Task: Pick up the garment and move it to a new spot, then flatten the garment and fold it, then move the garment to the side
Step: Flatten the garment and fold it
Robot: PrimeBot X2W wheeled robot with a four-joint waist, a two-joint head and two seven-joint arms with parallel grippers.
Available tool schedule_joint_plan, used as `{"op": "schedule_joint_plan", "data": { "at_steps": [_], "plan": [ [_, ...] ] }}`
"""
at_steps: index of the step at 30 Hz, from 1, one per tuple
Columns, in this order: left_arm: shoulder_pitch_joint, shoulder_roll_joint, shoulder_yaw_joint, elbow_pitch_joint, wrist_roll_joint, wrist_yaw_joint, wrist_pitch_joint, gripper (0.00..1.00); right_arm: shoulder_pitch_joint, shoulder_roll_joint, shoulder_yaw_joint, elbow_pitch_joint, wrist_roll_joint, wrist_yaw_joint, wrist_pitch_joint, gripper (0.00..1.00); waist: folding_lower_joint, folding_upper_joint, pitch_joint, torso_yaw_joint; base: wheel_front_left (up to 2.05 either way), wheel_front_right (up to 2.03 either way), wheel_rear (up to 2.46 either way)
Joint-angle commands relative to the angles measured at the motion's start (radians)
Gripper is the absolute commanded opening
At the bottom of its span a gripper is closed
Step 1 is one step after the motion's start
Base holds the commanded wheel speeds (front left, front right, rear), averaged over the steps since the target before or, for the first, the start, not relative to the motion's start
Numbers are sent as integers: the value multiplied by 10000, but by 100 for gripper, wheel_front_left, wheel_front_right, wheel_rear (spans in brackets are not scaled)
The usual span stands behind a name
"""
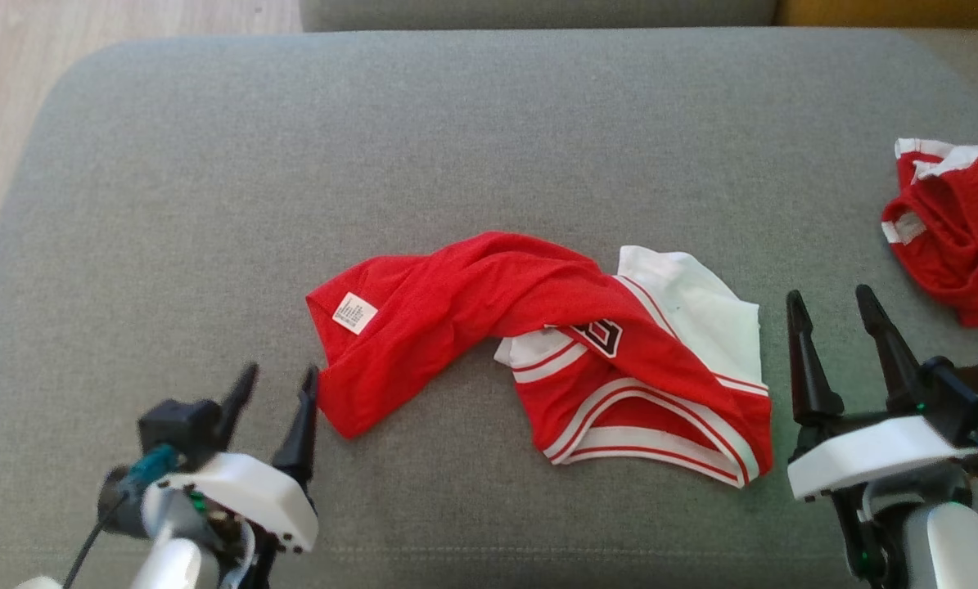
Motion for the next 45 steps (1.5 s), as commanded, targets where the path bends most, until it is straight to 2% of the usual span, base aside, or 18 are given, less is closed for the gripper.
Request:
{"op": "schedule_joint_plan", "data": {
  "at_steps": [1, 2, 6, 16, 17, 19, 20, 32, 36, 45],
  "plan": [
    [-294, 85, 277, -143, -110, -102, 148, 100, -501, -51, 288, -331, -29, 35, -83, 100, 0, 0, 82, -27, 0, 0, 0],
    [-362, 38, 173, 141, -281, -260, 413, 100, -549, -51, 330, -333, -26, 35, -105, 100, 0, 0, 190, -55, 0, 0, 0],
    [-447, -21, 88, 662, -544, -439, 722, 100, -627, -51, 336, -254, 7, 35, -157, 100, 0, 0, 333, -123, 0, 0, 0],
    [-842, 1, 139, 1237, -868, -718, 485, 100, -744, -51, 341, -90, 34, 35, -227, 100, 0, 0, 489, -189, 0, 0, 0],
    [-876, 11, 125, 1276, -890, -754, 480, 81, -768, -51, 349, -79, 29, 35, -228, 100, 0, 0, 502, -204, 0, 0, 0],
    [-941, 18, 106, 1353, -962, -830, 469, 10, -807, -51, 351, -59, 19, 35, -233, 100, 0, 0, 518, -226, 0, 0, 0],
    [-962, 28, 97, 1408, -983, -852, 473, 0, -818, -51, 349, -48, 16, 35, -236, 100, 0, 0, 518, -241, 0, 0, 0],
    [-1008, 116, 142, 1148, -899, -654, 11, 0, -1019, -51, 52, 435, -279, 35, -35, 100, 0, 0, 528, -173, 0, 0, 0],
    [-1091, 150, 113, 871, -830, -588, -81, 0, -1601, -174, 313, 1218, -584, 35, 329, 100, 0, 0, 647, 8, 0, 0, 0],
    [-1473, 83, -110, 653, -724, -623, -274, 0, -3451, -1021, 1713, 3697, -133, 35, 950, 100, 0, 0, 1033, 610, 0, 0, 0]
  ]
}}
